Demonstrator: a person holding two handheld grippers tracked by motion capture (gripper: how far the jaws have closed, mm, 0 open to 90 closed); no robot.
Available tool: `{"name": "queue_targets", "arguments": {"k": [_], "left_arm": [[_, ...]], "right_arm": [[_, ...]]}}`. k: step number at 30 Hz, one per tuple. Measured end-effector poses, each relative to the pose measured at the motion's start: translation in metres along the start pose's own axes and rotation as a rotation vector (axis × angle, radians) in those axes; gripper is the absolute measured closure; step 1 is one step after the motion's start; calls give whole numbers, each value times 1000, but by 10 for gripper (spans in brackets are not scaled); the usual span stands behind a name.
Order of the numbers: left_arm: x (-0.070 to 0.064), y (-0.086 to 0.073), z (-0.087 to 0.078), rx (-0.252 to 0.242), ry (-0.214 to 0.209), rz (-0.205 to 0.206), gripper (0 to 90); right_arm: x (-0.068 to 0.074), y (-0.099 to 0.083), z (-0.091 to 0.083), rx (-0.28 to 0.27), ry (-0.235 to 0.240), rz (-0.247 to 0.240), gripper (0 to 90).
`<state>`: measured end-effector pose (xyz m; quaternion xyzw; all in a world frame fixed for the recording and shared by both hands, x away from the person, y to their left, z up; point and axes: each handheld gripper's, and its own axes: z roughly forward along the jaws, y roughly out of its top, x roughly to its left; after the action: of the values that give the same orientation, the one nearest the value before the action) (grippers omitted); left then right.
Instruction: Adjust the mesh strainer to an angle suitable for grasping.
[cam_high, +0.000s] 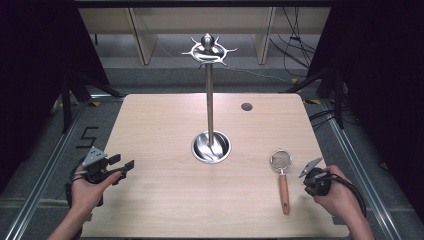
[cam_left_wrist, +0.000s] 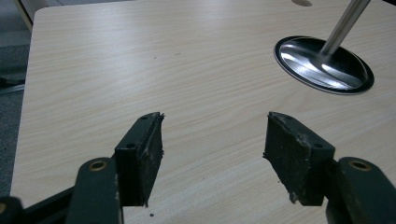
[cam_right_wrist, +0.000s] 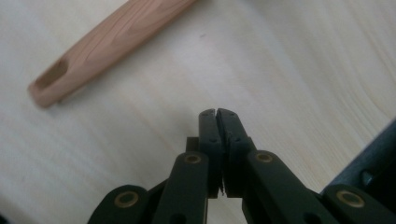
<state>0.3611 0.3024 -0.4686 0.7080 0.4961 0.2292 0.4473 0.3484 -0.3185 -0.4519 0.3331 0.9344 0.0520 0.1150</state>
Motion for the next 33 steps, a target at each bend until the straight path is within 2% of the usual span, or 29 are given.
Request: {"name": "queue_targets", "arguments": {"k": [1, 3, 5, 8, 10, 11, 13, 14, 16, 17, 30, 33], "left_arm": [[0, 0, 0, -1, -2, 0, 360], [0, 0, 0, -1, -3, 1, 360], [0, 0, 0, 0, -4, 3, 360], [0, 0, 0, 2, -6, 3, 360], [0, 0, 0, 1, -6, 1, 360], [0, 0, 0, 1, -6, 2, 360], [0, 0, 0, 1, -6, 2, 359], [0, 0, 0, 2, -1, 1, 360], [0, 0, 0, -1, -5, 1, 360], [0, 0, 0, -1, -5, 1, 360], [0, 0, 0, -5, -7, -2, 359], [0, 0, 0, -4, -7, -1, 359]], "right_arm": [[3, 1, 1, 16, 10, -57, 886], [9, 4, 4, 34, 52, -123, 887], [13, 7, 6, 50, 72, -161, 894], [16, 13, 9, 109, 66, -214, 899], [20, 17, 11, 134, 65, -209, 899], [21, 20, 12, 138, 61, -227, 900], [22, 22, 13, 147, 67, -232, 900], [24, 26, 14, 170, 65, -235, 900], [24, 31, 15, 186, 63, -268, 900], [26, 33, 16, 197, 59, -260, 900], [42, 62, 23, 229, 80, -351, 897], [45, 67, 24, 226, 86, -351, 895]]}}
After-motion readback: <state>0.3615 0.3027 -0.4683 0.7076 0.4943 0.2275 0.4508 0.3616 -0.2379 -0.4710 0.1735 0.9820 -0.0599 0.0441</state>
